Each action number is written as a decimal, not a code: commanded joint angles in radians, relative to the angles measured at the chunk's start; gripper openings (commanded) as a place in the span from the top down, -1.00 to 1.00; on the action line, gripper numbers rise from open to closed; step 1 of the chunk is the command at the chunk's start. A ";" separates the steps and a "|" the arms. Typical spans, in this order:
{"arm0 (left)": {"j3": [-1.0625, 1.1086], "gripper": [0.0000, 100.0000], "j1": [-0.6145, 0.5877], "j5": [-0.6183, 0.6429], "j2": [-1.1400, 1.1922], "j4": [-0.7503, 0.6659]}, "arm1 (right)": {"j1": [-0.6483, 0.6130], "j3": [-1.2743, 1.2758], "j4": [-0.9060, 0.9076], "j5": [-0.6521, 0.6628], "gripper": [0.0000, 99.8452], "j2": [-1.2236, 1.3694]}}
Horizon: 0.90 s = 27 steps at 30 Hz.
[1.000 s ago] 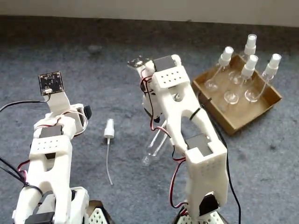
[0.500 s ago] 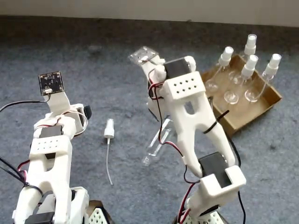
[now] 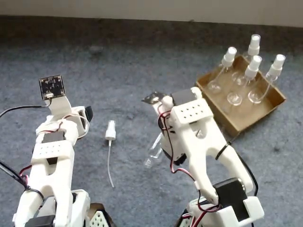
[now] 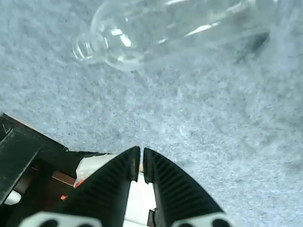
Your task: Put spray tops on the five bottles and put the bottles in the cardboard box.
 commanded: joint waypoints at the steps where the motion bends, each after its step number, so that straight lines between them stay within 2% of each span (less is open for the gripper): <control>1: -0.008 0.52 -0.004 0.008 -0.030 -0.020 | -0.015 0.058 0.010 0.015 0.99 -0.054; 9: -0.007 0.52 -0.004 0.008 -0.031 -0.020 | -0.162 0.248 -0.263 0.015 0.99 -0.053; 14: -0.008 0.52 -0.008 0.008 -0.031 -0.020 | -0.254 0.308 -0.344 0.009 0.99 -0.053; 21: -0.008 0.52 -0.012 0.008 -0.031 -0.020 | -0.280 0.317 -0.536 0.008 0.99 -0.051; 27: -0.010 0.52 -0.012 0.008 -0.031 -0.020 | -0.278 0.317 -0.565 0.006 0.99 -0.051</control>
